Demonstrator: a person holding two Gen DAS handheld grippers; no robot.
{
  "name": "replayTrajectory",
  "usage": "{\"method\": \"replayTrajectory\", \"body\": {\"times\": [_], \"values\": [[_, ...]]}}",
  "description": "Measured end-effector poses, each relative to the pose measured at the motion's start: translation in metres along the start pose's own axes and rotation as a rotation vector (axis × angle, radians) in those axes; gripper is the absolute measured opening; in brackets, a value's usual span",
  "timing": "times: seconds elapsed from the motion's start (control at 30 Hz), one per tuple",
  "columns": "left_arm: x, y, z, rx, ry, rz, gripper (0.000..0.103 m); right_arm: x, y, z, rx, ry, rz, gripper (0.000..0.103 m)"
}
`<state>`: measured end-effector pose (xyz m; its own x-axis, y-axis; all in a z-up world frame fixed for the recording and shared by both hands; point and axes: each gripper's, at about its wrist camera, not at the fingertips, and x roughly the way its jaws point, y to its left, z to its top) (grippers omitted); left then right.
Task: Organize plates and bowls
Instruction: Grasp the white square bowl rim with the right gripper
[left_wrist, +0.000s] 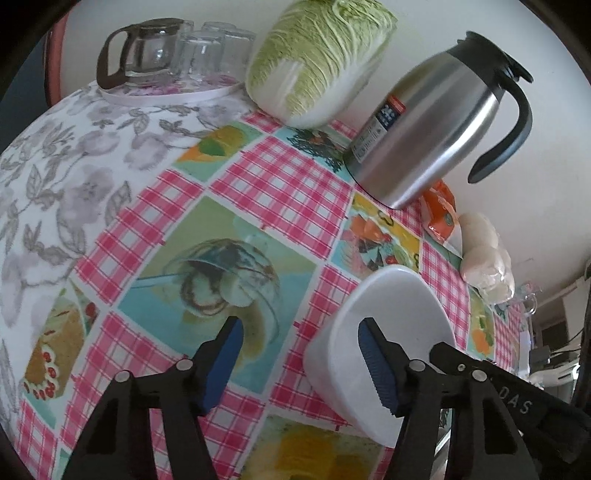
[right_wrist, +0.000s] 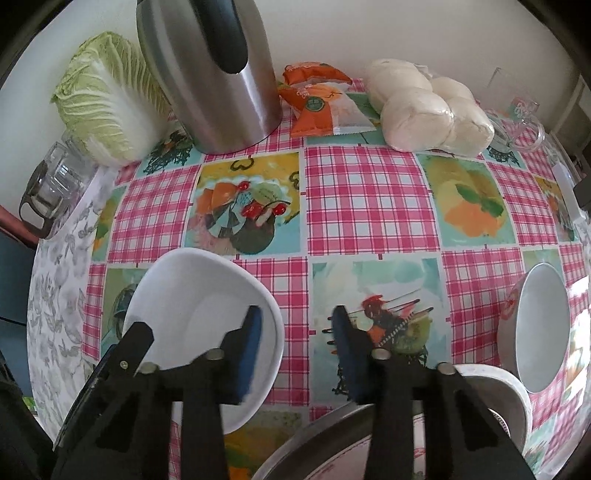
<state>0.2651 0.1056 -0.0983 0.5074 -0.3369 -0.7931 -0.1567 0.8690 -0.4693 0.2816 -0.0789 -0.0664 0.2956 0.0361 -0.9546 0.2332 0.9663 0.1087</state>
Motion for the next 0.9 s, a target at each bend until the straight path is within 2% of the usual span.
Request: {"method": "replayTrajectory", "body": {"times": [0.07,0.13,0.27,0.3,0.5,0.9], "values": [[0.003,-0.001,-0.001,-0.001,0.011,-0.008,0.057,0.002,0.000,-0.001,0.002,0.006,0.002,0.029],[0.006,-0.002,-0.002,-0.013,0.024,-0.003,0.055,0.005,0.001,-0.001,0.002,0.013,0.005,0.025],[0.011,-0.003,-0.004,-0.004,0.041,-0.005,0.046,0.009,0.004,-0.002,-0.011,0.021,0.010,0.016],[0.012,-0.004,-0.004,-0.002,0.045,-0.003,0.041,0.010,0.005,-0.002,-0.015,0.024,0.009,0.015],[0.014,-0.010,-0.008,0.012,0.050,-0.020,0.024,0.013,0.014,-0.004,-0.045,0.036,-0.007,0.010],[0.003,-0.015,-0.009,0.062,0.008,0.027,0.020,0.002,0.020,-0.009,-0.059,0.015,0.011,0.010]]}}
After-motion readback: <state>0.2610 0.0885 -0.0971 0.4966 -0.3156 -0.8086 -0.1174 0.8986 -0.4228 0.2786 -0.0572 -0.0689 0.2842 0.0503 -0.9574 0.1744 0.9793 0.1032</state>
